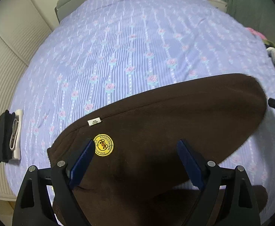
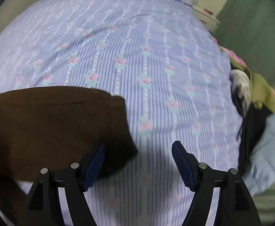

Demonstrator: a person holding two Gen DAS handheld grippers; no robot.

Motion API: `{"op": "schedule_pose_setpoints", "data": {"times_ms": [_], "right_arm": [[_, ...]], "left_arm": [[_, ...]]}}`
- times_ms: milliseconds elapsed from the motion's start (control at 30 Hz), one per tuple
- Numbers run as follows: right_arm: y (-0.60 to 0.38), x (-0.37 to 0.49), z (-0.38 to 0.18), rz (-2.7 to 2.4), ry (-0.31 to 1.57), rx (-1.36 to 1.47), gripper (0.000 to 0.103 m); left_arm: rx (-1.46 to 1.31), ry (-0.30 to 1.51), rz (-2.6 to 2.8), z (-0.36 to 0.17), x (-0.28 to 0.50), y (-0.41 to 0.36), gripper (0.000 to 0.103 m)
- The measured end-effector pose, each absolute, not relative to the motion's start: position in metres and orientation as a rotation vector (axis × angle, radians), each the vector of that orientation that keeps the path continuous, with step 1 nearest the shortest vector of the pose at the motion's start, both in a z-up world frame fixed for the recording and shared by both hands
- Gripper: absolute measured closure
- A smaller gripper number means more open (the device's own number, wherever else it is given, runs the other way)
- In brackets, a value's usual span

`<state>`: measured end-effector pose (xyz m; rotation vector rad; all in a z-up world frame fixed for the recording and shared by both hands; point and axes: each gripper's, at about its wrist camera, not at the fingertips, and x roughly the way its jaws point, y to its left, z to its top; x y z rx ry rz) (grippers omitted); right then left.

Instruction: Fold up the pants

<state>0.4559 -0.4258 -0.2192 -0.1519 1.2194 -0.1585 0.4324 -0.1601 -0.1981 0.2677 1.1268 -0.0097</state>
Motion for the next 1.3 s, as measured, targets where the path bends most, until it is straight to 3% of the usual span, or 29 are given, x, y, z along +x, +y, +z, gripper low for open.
{"op": "schedule_pose_setpoints", "data": {"times_ms": [433, 733, 1300], "right_arm": [[-0.415, 0.351, -0.146, -0.217, 1.12, -0.005, 0.031], [-0.357, 0.278, -0.107, -0.233, 1.037, 0.081, 0.031], [-0.253, 0.146, -0.185, -0.395, 1.166, 0.315, 0.031]], "left_arm": [[0.19, 1.012, -0.066, -0.13, 0.355, -0.138, 0.013], [0.094, 1.006, -0.089, -0.106, 0.304, -0.075, 0.005], [0.151, 1.173, -0.116, -0.177, 0.237, 0.047, 0.005]]}}
